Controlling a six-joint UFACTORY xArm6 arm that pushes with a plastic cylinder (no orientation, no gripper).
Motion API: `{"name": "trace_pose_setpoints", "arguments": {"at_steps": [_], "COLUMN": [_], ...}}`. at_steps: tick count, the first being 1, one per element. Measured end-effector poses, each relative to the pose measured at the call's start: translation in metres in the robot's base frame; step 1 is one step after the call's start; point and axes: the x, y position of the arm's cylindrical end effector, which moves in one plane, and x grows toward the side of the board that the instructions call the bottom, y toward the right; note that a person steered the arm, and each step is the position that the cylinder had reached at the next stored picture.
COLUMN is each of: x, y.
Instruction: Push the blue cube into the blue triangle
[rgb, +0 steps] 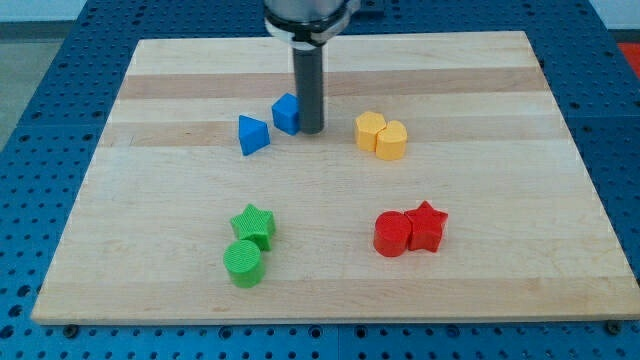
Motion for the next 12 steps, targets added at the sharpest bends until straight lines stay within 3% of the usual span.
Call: {"name": "trace_pose_setpoints", "arguments": {"at_steps": [2, 3, 4, 5, 7, 8, 9, 12], "x": [-0.012, -0.054, -0.065, -0.063, -0.063, -0.079, -0.066, -0.053], "y": [0.008, 0.011, -0.014, -0.051, -0.052, -0.044, 0.004, -0.008]}}
